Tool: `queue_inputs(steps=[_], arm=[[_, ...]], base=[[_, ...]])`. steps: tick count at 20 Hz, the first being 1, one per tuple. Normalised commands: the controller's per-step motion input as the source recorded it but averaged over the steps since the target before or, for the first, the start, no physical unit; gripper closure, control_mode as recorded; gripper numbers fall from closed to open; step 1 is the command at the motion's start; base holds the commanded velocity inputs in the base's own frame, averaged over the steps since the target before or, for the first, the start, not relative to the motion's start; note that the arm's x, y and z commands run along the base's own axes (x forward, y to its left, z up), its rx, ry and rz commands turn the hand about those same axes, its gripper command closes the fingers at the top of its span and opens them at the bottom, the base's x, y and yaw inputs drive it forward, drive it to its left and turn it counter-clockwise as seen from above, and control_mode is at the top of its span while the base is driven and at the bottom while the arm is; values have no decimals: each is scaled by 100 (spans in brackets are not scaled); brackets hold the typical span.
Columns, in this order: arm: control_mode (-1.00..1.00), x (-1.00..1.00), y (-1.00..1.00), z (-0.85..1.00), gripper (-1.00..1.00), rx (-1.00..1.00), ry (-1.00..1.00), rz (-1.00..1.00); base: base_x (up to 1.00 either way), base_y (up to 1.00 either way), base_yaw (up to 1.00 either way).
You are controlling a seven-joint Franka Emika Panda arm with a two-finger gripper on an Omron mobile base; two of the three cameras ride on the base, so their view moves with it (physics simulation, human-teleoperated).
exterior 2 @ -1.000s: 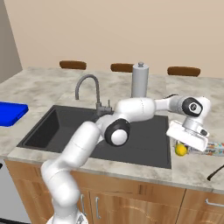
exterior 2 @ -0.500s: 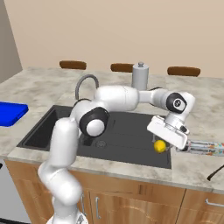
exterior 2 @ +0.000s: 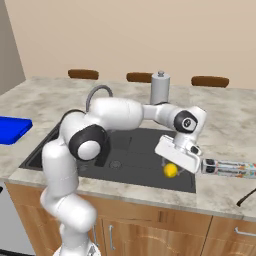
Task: Pick up all produce items and place them in the sink. Turn on the sink faucet to wash them. Then turn the sink off and put them in the tray.
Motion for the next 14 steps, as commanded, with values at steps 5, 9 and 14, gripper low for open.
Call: queue_inputs(steps=[5, 9, 14], arm=[[-100, -30, 42, 0, 100, -6, -13, 2], [-100, -10, 51, 9, 100, -7, -9, 0], [-100, 0, 76, 7, 100, -8, -6, 0]], base=[[0, 0, 0], [0, 0, 0], [0, 0, 0]])
